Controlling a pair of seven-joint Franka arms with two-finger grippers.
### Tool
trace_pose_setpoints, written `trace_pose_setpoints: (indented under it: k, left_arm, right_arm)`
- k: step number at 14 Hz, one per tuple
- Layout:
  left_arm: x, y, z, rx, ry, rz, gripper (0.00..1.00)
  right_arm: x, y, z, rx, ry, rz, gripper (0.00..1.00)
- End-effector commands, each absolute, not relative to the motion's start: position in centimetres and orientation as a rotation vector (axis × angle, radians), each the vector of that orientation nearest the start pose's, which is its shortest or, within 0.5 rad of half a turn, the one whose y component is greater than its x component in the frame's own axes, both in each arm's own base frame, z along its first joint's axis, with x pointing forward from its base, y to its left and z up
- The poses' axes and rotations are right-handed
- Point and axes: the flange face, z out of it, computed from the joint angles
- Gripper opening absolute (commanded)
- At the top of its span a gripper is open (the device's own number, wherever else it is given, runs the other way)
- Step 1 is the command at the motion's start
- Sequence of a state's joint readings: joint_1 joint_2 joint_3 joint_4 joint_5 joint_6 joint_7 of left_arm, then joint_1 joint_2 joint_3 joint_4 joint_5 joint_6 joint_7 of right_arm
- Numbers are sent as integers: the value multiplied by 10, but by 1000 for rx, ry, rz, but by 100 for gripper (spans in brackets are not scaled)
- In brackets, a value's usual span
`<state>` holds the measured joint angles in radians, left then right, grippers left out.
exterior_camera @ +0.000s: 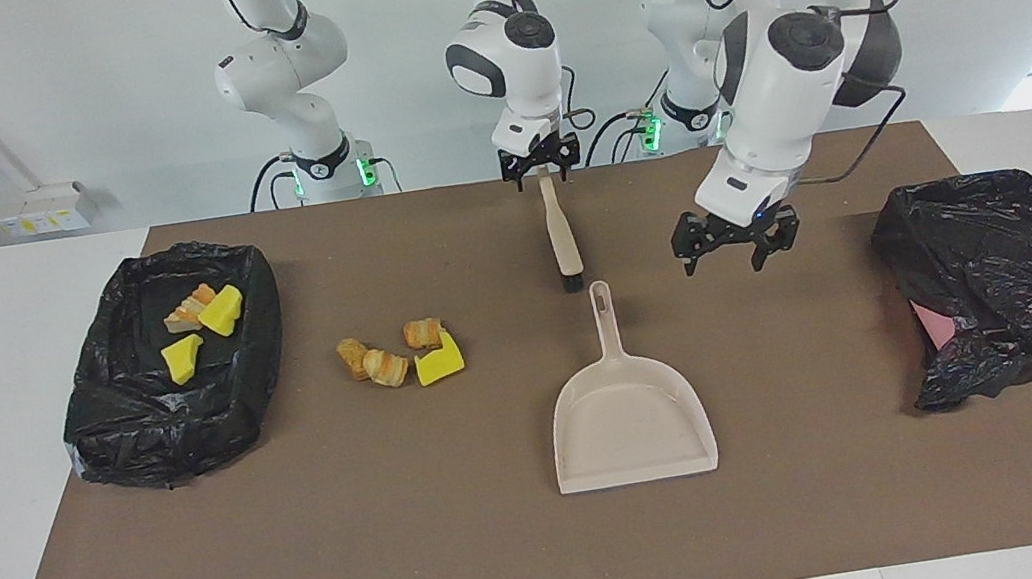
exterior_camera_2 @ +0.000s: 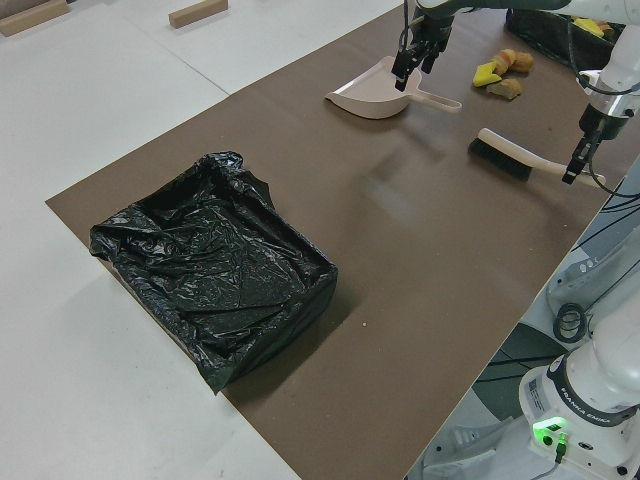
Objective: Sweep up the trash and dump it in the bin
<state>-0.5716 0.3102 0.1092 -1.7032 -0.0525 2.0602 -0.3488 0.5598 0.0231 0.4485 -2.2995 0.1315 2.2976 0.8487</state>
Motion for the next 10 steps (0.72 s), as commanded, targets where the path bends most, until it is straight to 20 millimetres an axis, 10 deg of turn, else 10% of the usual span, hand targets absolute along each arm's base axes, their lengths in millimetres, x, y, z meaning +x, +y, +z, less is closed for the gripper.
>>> trace_pose_setpoints:
  k: [1,5,8,10]
  left_arm:
    - [578,-318,405,-3166,120,-76,100]
    - [557,-367,356,-3132,113,-36,100]
    - [555,-367,355,-3094,106,-29,93]
    - [550,-367,355,-3073,114,12,36]
  right_arm:
    - [273,429,353,-3059,-132,123,0]
    - [286,390,389,-3119,-147,121,0]
    - [318,342,406,-3163,-73,167,0]
    - [348,305,404,-3187,-10,197,0]
